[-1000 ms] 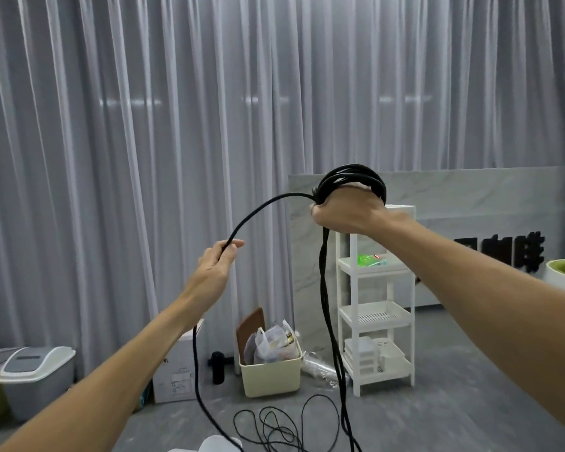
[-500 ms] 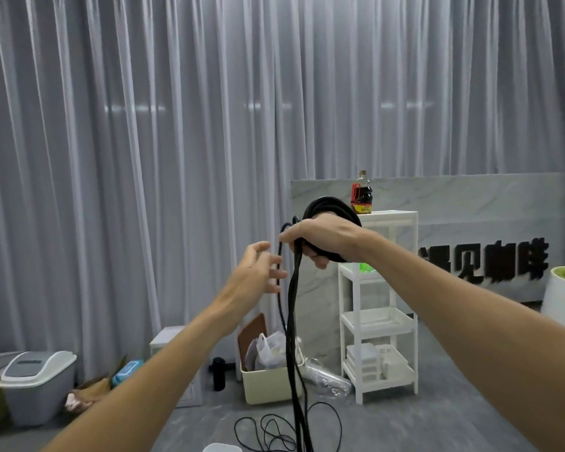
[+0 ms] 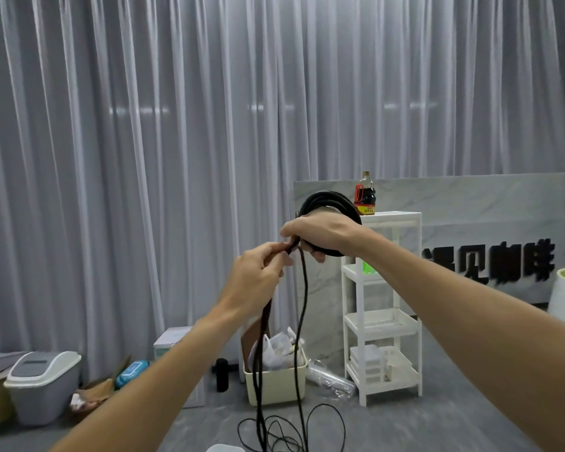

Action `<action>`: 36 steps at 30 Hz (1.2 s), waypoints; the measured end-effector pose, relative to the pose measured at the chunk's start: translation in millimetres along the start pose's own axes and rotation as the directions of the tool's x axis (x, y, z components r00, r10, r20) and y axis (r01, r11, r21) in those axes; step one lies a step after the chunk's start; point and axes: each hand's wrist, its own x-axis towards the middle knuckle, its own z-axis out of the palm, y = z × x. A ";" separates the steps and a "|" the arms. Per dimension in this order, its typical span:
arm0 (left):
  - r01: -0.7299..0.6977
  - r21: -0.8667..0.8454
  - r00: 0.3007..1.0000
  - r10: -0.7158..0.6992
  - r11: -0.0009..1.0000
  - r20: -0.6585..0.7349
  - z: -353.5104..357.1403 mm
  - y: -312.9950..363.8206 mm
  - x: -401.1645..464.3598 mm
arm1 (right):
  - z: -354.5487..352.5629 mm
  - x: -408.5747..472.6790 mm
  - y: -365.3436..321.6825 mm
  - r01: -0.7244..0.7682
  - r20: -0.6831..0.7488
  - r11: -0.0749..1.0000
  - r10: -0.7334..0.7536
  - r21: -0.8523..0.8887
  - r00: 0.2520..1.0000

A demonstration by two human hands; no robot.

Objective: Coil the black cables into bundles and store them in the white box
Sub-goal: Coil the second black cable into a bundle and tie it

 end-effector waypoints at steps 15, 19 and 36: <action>0.063 -0.170 0.968 -0.019 0.983 0.251 -23.6 -6.2 8.2 | -17.6 -20.9 1.4 0.145 0.220 0.989 -0.134 -0.034 0.966; -0.037 -0.054 0.993 0.043 0.998 0.114 -30.5 -10.9 7.5 | -21.2 -21.3 3.8 0.134 0.231 0.991 -0.131 0.007 0.964; 0.182 -0.159 0.983 -0.182 0.970 0.013 -63.2 -31.8 -0.6 | -24.7 -8.9 43.5 0.009 0.124 0.939 -0.055 0.343 0.991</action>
